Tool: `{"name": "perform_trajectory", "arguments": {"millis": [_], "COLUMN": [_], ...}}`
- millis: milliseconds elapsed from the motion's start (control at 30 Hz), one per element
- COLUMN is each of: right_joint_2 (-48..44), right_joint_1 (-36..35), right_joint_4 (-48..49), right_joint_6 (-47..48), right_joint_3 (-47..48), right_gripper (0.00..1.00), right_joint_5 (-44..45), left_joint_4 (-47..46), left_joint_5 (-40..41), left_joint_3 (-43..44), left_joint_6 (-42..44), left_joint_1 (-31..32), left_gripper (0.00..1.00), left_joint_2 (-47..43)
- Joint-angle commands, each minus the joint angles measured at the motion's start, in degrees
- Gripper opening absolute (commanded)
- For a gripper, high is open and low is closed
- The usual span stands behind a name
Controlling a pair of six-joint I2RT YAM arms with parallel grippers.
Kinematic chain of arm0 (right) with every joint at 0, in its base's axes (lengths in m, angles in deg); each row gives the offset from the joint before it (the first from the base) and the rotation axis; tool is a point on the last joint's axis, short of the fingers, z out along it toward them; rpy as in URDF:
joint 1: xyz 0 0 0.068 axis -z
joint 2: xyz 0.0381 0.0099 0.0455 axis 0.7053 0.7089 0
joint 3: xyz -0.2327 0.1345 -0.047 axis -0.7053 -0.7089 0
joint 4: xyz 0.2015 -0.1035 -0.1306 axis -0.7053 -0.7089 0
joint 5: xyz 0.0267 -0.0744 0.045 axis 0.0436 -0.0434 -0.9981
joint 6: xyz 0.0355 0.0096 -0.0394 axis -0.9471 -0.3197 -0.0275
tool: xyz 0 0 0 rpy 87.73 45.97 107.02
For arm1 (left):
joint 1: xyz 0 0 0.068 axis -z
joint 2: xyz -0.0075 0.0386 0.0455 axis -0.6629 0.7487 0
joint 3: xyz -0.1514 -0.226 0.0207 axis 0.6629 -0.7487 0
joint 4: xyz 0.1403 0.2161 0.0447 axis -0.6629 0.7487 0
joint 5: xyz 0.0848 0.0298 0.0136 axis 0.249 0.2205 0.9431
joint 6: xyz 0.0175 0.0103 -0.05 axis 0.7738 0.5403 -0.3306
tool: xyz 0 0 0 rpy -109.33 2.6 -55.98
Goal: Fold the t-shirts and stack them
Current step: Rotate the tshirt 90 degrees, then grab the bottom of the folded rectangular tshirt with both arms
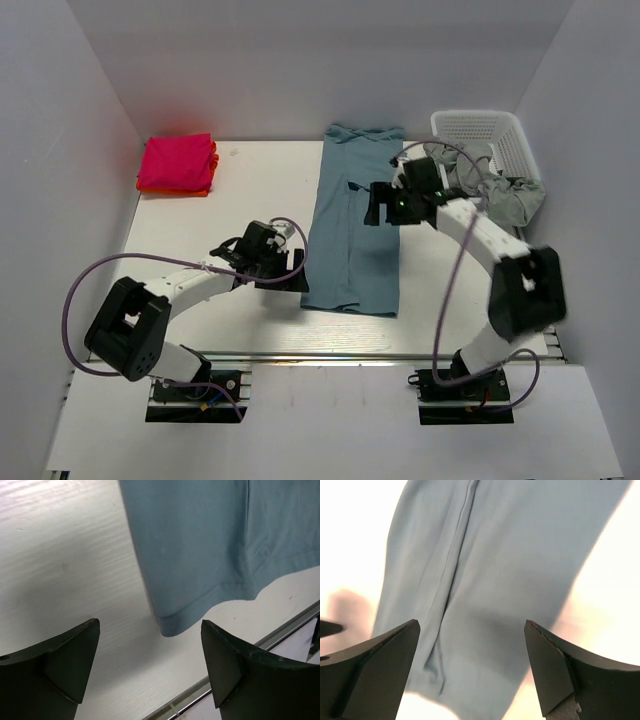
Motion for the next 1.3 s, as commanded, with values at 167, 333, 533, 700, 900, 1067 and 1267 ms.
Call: {"name": "perform_trajectory", "arguments": {"millis": [167, 333, 533, 700, 900, 1067, 1267], "right_joint_2": [-19.99, -24.3, -25.27, -24.57, -26.68, -31.41, -39.34], "right_joint_1": [1.02, 0.32, -0.38, -0.29, -0.21, -0.3, -0.91], "right_joint_4": [3.1, 3.71, 3.36, 4.42, 2.49, -0.75, -5.95], "right_joint_6": [-9.14, -9.84, -12.47, -15.2, -15.99, -12.48, -10.37], "right_joint_3": [-27.64, -35.06, -40.86, -43.06, -45.79, -45.79, -46.76], "right_gripper": [0.91, 0.91, 0.88, 0.58, 0.09, 0.0, 0.0], "right_joint_5": [-6.0, -14.78, -12.26, -12.78, -12.95, -16.99, -19.46], "left_joint_4": [-4.7, -5.23, -6.64, -7.17, -7.17, -4.54, 1.27], "left_joint_5": [-3.24, -3.24, -2.71, -2.71, -4.99, -7.18, -12.02], "left_joint_3": [-2.69, -4.62, -5.76, -5.15, -5.15, -7.08, -9.19], "left_joint_6": [2.67, 2.67, 1.44, 0.92, -0.14, -0.14, -0.84], "left_joint_1": [3.67, 4.9, 6.84, 7.36, 8.42, 8.95, 10.0], "left_gripper": [0.75, 0.61, 0.42, 0.25, 0.0, 0.0, 0.0], "left_joint_2": [2.23, 4.08, 4.7, 6.37, 6.47, -0.37, -8.13]}}
